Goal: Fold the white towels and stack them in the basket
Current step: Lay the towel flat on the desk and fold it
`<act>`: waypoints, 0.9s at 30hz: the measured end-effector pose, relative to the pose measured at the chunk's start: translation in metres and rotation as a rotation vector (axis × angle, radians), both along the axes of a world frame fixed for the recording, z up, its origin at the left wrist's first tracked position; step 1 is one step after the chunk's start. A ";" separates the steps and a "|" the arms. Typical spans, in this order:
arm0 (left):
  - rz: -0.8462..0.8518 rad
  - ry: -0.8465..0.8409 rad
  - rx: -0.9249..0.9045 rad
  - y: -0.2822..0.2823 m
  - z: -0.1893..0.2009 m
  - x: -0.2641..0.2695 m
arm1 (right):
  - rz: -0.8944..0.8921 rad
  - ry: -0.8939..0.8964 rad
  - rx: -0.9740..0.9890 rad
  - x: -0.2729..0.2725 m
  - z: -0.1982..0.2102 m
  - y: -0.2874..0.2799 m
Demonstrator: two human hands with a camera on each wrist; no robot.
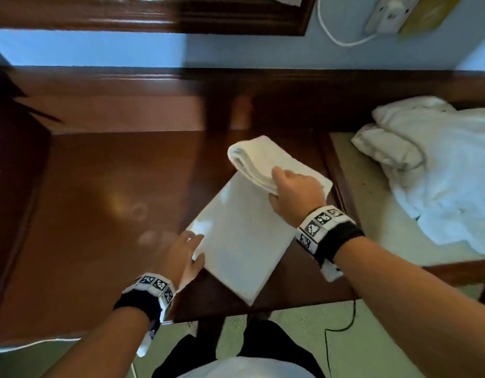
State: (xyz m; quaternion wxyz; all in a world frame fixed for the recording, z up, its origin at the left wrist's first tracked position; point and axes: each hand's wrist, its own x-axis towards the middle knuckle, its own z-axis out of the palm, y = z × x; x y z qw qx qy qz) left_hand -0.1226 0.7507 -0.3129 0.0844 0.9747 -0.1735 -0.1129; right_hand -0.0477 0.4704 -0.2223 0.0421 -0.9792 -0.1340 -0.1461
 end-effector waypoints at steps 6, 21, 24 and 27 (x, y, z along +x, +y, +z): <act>0.002 -0.057 0.010 0.042 0.010 0.023 | 0.058 0.362 -0.070 -0.093 -0.093 0.087; -0.571 -0.165 -0.032 -0.037 -0.015 0.052 | -0.299 0.445 0.065 -0.122 -0.093 -0.003; -0.615 -0.187 -0.096 -0.023 -0.019 0.036 | -0.292 0.434 0.038 -0.148 -0.097 0.003; -0.684 -0.141 -0.083 -0.011 -0.029 0.022 | -0.302 0.516 0.030 -0.172 -0.112 0.009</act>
